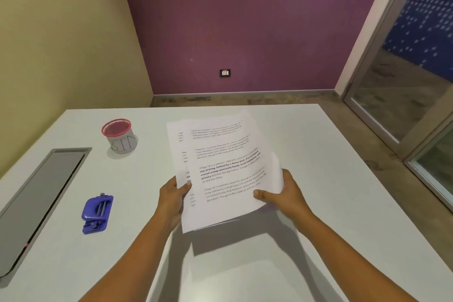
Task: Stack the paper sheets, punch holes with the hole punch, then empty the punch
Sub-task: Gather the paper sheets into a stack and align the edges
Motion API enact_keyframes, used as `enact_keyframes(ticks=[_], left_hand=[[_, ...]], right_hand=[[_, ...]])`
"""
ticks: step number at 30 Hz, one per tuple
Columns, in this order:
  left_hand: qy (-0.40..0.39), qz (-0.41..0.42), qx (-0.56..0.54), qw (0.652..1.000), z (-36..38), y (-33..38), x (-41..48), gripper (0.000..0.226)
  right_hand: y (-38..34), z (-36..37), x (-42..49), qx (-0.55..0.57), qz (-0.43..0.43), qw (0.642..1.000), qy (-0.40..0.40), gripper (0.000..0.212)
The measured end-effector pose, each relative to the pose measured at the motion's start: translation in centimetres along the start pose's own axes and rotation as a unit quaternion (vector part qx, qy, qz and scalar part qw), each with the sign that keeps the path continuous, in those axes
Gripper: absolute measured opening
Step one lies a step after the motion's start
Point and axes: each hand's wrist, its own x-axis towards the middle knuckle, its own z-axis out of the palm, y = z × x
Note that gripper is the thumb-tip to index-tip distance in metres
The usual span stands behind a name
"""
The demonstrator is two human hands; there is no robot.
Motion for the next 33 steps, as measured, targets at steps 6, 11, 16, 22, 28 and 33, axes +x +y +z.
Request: enact_keyframes(ticks=[6,11,16,22,28,33], left_hand=[[-0.038,0.009,0.007,0.999,-1.1,0.8,-0.6,0.02],[-0.075,0.003,-0.012,0.997,-1.1,1.0,-0.9,0.019],[-0.102,-0.009,-0.025,0.994,-1.1,1.1,-0.9,0.019],[-0.071,-0.02,-0.053,0.996,-1.4,0.7,-0.3,0.027],[-0.108,-0.006,0.024,0.994,-1.6,0.6,-0.2,0.026],[-0.114,0.043,0.021,0.992,-1.5,1.4,0.1,0.035]], right_hand=[[-1.1,-1.2,0.3,-0.017,0.035,0.999,-0.005,0.065],[-1.1,-1.0,1.3,0.04,0.122,0.989,-0.067,0.052],[-1.1,-0.3,1.7,0.11,0.116,0.981,-0.107,0.031],[-0.9,0.1,2.0,0.158,0.078,0.981,-0.08,0.032],[-0.3,0.6,2.2,0.16,0.065,0.984,-0.051,0.03],[-0.3,0.1,2.4,0.165,0.033,0.983,-0.074,0.026]])
